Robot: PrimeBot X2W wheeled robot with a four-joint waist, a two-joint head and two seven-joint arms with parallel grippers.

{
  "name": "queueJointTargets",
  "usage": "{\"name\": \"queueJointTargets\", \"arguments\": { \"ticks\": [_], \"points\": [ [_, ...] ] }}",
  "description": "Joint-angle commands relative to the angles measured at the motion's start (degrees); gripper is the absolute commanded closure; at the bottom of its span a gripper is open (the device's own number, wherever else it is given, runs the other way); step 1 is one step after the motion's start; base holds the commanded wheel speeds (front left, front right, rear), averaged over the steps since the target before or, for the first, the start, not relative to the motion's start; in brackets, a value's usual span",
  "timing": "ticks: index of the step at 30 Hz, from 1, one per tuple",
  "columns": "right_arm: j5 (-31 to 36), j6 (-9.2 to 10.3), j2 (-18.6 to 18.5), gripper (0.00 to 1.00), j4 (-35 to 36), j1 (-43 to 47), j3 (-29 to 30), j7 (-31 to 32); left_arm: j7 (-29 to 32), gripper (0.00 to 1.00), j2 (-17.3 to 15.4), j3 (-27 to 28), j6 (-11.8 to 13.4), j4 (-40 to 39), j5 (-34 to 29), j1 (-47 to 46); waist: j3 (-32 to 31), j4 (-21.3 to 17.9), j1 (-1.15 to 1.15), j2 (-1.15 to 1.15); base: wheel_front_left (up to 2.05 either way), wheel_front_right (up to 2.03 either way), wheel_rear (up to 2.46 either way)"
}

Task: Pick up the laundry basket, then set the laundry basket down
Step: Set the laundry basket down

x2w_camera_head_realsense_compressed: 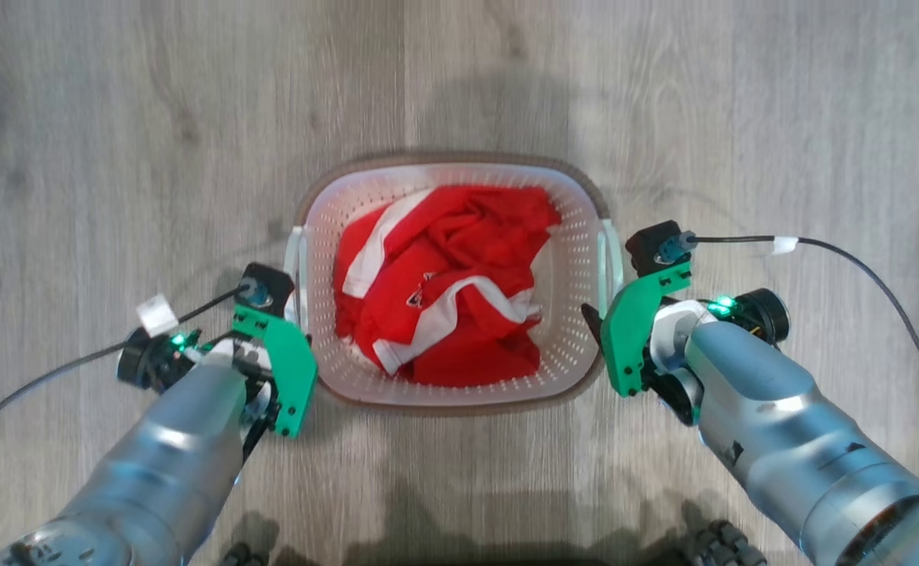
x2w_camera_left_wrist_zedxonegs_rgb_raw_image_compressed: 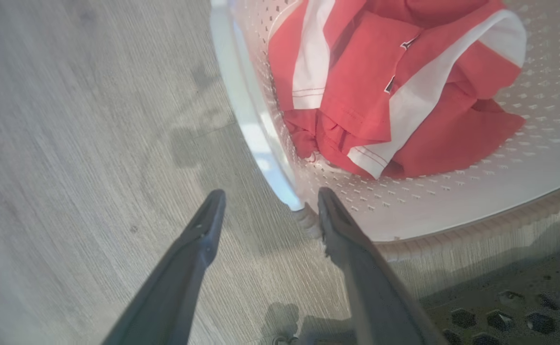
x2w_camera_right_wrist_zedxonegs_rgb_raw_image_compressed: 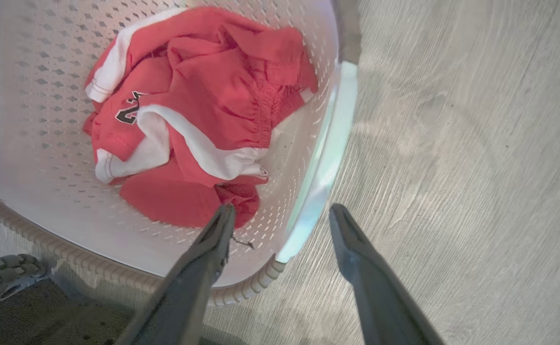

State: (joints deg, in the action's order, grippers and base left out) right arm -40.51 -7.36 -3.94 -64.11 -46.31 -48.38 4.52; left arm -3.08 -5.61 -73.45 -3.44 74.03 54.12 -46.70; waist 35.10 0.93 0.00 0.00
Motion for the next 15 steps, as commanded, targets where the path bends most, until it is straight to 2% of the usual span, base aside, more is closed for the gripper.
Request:
{"name": "queueJointTargets", "arguments": {
  "ticks": [1, 7, 15],
  "points": [
    [-0.49, -0.13, 1.06, 0.0, 0.94, 2.86, -0.68, -0.53, -0.34, 0.0, -1.84, 0.75, 0.48, -0.08, 0.48, 0.53, -2.19, -0.33, 0.0, 0.0, 0.0, 0.0, 0.0],
    [-1.94, -0.13, 1.06, 0.0, 1.5, 3.88, -0.58, -3.65, -4.6, 0.0, -2.36, 1.72, 1.64, -0.08, 1.35, 2.49, -8.6, -0.79, 0.0, 0.0, 0.0, 0.0, 0.0],
    [-4.57, -0.13, 1.06, 0.0, 2.02, 3.81, 2.62, -16.14, -11.73, 0.0, -3.2, 5.13, 4.55, -1.93, 2.36, 3.56, -18.64, -1.05, 0.0, 0.0, 0.0, 0.0, 0.0]
  ]
}}
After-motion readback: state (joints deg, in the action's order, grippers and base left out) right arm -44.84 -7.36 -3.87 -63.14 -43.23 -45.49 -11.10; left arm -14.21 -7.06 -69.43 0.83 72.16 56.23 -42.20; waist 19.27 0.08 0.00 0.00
